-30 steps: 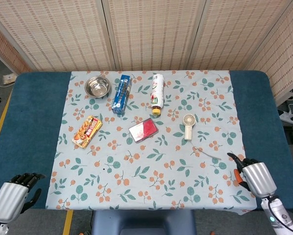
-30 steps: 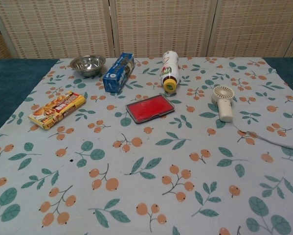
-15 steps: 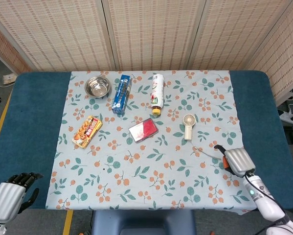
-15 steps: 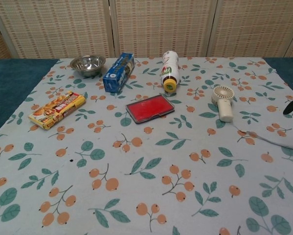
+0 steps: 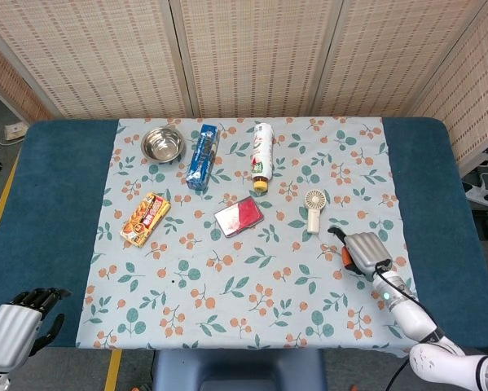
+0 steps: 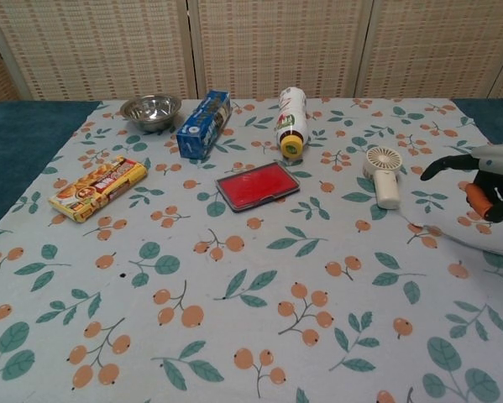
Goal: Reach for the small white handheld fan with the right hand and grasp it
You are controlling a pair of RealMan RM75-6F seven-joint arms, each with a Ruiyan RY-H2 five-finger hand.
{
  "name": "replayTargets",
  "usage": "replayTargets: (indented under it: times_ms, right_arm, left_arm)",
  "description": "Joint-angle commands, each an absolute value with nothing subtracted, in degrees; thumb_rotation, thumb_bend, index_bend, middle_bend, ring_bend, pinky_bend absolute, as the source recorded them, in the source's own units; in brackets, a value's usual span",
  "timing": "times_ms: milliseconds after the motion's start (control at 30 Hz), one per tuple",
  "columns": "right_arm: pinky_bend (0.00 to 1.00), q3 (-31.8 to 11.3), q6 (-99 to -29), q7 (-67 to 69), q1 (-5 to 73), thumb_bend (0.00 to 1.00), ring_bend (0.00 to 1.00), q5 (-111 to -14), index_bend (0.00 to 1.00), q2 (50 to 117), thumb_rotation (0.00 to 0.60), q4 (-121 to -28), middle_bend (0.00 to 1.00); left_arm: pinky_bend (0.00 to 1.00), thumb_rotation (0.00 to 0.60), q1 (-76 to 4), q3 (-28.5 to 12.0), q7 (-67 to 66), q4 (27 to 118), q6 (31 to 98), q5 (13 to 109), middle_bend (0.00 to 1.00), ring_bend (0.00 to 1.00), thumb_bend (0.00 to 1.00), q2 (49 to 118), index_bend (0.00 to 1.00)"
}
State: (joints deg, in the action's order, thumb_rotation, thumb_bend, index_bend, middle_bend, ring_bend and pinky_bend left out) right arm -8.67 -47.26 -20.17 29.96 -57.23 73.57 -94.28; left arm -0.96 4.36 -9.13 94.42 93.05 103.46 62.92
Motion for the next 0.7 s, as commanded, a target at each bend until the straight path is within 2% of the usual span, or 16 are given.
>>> replayTargets:
  times_ms: [33, 200, 700]
  right_arm:
    - [0.71, -9.49, -46.75, -23.60, 33.71, 0.92, 0.69, -47.69, 0.07, 76.64, 0.600, -94.93, 0.83]
    - [0.71, -9.65, -46.97, -24.53, 36.23, 0.92, 0.69, -41.75, 0.02, 78.31, 0.600, -95.75, 0.83]
    - [0.71, -11.24, -46.63, -22.73, 42.75, 0.93, 0.69, -28.40, 0.00, 80.94, 0.600, -92.32, 0.83]
  left_arm:
    - [0.50, 0.600, -0.95, 4.34, -8.99, 94.36, 93.11, 103.48, 0.40, 0.39, 0.43, 62.91, 0.35]
    - [0.50, 0.600, -0.97, 4.41, -8.96, 94.42, 92.94, 103.47, 0.41, 0.39, 0.43, 62.83, 0.35]
    - [0.51, 0.600, -0.84, 4.28, -8.23, 94.36, 93.40, 103.41, 0.41, 0.39, 0.43, 62.60, 0.35]
